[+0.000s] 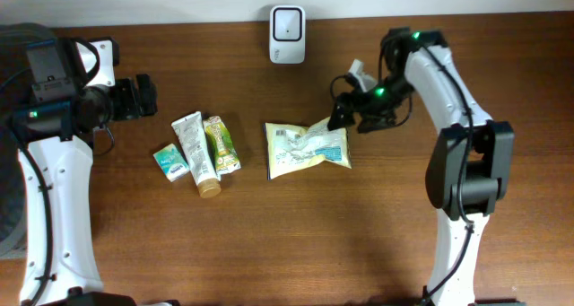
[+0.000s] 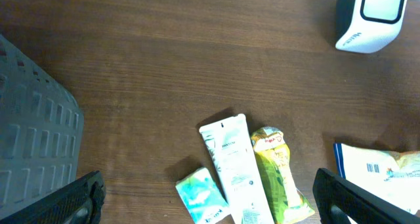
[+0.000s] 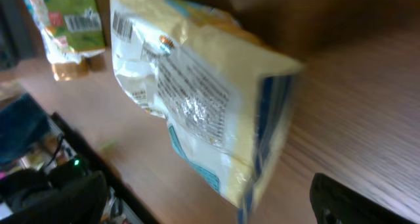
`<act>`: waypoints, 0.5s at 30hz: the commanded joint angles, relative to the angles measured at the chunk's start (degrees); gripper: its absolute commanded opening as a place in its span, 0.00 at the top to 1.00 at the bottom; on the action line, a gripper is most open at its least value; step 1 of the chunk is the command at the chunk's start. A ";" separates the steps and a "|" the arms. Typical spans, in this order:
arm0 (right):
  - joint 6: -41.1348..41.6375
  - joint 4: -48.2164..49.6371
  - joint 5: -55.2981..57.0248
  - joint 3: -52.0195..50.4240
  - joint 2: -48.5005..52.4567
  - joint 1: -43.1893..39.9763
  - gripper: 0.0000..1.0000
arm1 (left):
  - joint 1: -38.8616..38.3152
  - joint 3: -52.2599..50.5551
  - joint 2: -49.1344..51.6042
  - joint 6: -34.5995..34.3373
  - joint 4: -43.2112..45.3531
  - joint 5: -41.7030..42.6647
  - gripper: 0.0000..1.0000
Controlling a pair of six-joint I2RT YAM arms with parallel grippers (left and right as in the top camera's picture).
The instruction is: Scan the item barcode
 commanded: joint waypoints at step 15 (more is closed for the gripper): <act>22.93 37.48 -2.56 -22.29 -0.31 12.24 0.80 | 0.13 0.39 -0.46 1.11 0.11 0.61 0.01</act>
